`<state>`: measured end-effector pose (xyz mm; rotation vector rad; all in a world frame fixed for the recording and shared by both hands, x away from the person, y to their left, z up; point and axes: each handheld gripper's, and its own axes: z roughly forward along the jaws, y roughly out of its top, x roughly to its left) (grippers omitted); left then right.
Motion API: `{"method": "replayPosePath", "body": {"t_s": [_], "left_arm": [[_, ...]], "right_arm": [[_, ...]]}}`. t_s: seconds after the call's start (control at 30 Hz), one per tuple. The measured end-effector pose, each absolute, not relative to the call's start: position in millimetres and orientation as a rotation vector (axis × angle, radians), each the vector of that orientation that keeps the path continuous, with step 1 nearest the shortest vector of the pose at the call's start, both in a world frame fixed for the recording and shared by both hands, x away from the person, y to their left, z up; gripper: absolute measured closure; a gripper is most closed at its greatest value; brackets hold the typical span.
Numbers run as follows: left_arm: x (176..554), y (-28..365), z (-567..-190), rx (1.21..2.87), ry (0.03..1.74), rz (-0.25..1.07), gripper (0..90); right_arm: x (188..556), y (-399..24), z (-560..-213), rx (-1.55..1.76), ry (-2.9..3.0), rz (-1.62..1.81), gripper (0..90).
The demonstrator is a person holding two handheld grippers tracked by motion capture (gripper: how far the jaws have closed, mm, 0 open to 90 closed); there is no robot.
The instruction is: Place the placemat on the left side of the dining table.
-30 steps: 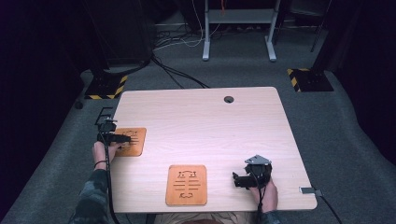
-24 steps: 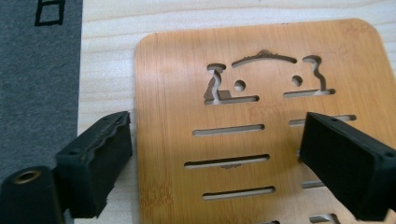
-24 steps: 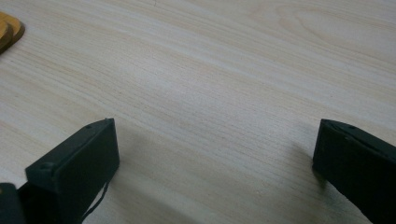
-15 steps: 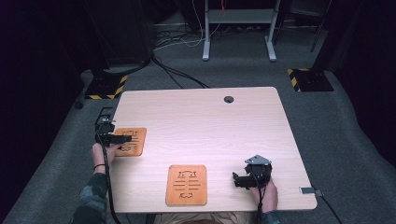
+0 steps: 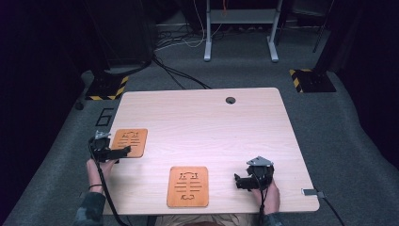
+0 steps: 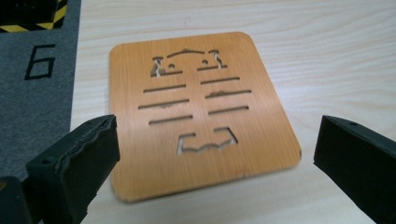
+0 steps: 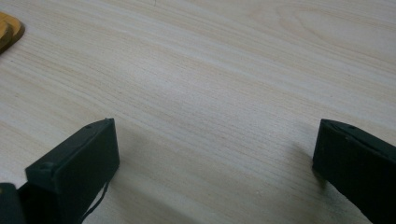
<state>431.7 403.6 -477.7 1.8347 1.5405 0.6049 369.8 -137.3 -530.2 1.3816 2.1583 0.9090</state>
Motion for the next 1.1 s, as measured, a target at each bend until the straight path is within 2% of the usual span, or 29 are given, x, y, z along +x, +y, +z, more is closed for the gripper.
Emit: {"method": "replayPosePath", "body": {"t_s": [0.47, 0.63, 0.73, 1.1], "left_arm": [[370.7, 407.2, -515.0, 1.833, 1.558, 0.657, 0.0], [363.5, 406.6, -531.8, 1.857, 1.583, 0.66, 0.0], [362.8, 405.6, -532.3, 1.862, 1.575, 0.691, 0.0], [363.8, 407.0, -532.6, 1.863, 1.58, 0.666, 0.0]], "right_arm": [[369.8, -137.3, -530.2, 1.383, 2.157, 0.909, 0.0], [369.8, -137.3, -530.1, 1.382, 2.158, 0.908, 0.0], [369.8, -137.3, -530.1, 1.383, 2.158, 0.908, 0.0], [369.8, -137.3, -530.2, 1.382, 2.157, 0.909, 0.0]]}}
